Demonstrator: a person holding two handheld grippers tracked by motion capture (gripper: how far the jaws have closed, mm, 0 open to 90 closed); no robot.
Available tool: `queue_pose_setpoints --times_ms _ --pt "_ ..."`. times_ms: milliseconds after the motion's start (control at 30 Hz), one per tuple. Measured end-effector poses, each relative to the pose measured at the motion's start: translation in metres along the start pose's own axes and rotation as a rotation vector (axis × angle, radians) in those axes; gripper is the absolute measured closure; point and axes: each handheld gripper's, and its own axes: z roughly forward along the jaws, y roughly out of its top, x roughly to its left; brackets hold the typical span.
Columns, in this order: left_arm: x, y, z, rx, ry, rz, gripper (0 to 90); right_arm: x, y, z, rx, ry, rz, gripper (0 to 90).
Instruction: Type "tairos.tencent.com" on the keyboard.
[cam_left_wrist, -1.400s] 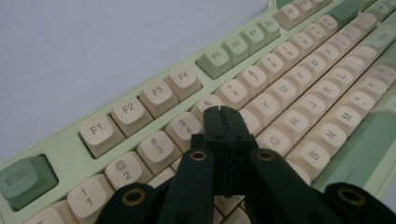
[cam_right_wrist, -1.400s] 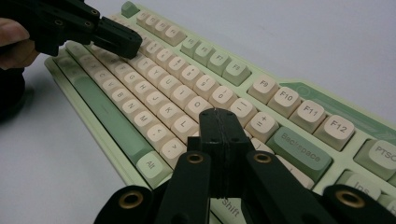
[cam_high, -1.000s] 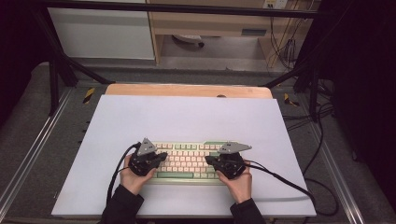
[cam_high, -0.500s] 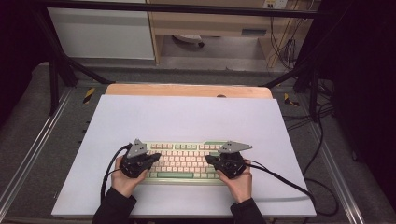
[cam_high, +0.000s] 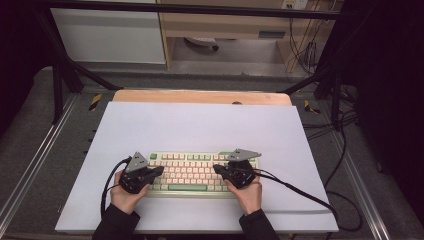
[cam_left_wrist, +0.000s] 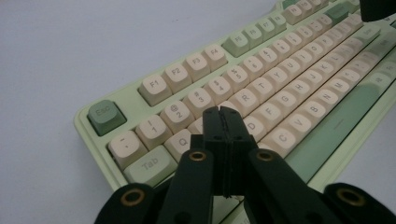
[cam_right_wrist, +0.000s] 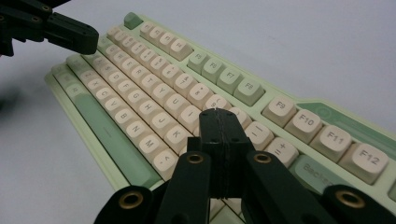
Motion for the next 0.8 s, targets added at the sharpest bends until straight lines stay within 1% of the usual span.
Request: queue_pose_setpoints --times_ms 67,133,333,433,467,500,567,800 --pt "0.002 -0.001 -0.001 -0.003 0.001 -0.004 90.0 0.001 0.002 0.005 0.004 0.0 -0.003 90.0" --pt "0.002 -0.002 -0.002 -0.004 0.001 -0.005 90.0 0.003 0.003 0.01 0.007 -0.003 0.006 90.0" --pt "0.006 -0.006 -0.005 -0.008 0.002 -0.024 90.0 0.007 0.005 0.022 0.03 0.0 0.0 90.0" --pt "0.008 -0.008 -0.006 -0.011 0.006 -0.029 90.0 0.007 0.005 0.028 0.037 -0.002 0.0 90.0" --pt "0.008 -0.008 -0.006 -0.01 0.006 -0.029 90.0 0.007 0.004 0.029 0.043 -0.002 0.007 90.0" --pt "0.009 -0.008 -0.007 -0.011 0.006 -0.03 90.0 0.007 0.004 0.03 0.043 -0.004 0.0 90.0" --pt "0.009 -0.008 -0.007 -0.01 0.005 -0.029 90.0 0.007 0.003 0.033 0.051 -0.007 0.007 90.0" --pt "0.011 -0.009 -0.008 -0.015 0.008 -0.034 90.0 0.006 0.001 0.038 0.066 -0.011 -0.002 90.0"
